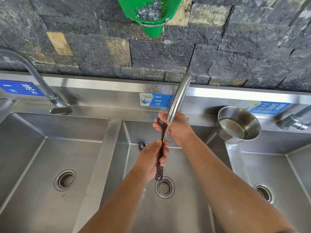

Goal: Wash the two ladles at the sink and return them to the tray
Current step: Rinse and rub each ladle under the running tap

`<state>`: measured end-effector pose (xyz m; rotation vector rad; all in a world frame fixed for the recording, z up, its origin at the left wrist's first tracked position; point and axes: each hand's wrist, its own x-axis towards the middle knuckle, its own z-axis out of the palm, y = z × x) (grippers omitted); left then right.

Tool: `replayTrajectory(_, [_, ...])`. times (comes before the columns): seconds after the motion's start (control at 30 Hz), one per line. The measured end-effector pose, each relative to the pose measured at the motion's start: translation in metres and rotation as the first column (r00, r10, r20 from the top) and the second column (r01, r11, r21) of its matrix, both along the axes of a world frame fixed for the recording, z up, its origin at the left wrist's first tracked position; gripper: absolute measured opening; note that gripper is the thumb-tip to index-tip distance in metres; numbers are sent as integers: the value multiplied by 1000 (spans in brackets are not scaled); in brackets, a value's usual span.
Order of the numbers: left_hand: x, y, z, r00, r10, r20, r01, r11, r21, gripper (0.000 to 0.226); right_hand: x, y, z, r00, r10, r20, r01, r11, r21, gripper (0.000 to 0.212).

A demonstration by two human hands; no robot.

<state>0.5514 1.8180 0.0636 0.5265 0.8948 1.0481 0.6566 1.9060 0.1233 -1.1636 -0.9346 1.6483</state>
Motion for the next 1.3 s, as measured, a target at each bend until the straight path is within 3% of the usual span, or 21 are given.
replayTrajectory(0.17, [0, -8, -8, 1000, -3, 22, 4, 999, -41, 32, 5, -6, -10, 998, 47, -29, -48, 997, -59, 7])
replayTrajectory(0.27, [1, -24, -19, 1000, 6, 23, -3, 994, -111, 29, 9, -22, -31, 987, 74, -142, -96, 983, -155, 12])
replayTrajectory(0.43, [7, -50, -39, 1000, -1, 2, 2, 965, -261, 20, 20, -54, -72, 938, -46, -342, -85, 931, -355, 28])
replayTrajectory(0.6, [15, -67, -54, 995, -65, -72, 42, 955, -294, 21, 35, -79, -100, 934, -98, -344, -66, 898, -434, 33])
replayTrajectory(0.83, [29, -71, -68, 978, -82, -190, 27, 961, -274, 9, 58, -102, -120, 956, -114, -270, -26, 885, -464, 43])
replayTrajectory(0.93, [37, -69, -75, 979, -73, -191, 16, 958, -286, 16, 68, -113, -129, 971, -113, -209, 2, 883, -469, 38])
replayTrajectory(1.1, [61, -65, -86, 980, -100, -173, 37, 941, -336, 21, 82, -127, -152, 999, -23, 28, 32, 912, -409, 17])
replayTrajectory(1.3, [89, -64, -104, 948, -191, -254, 90, 928, -361, 19, 111, -112, -181, 962, -56, 267, 155, 918, -365, 20])
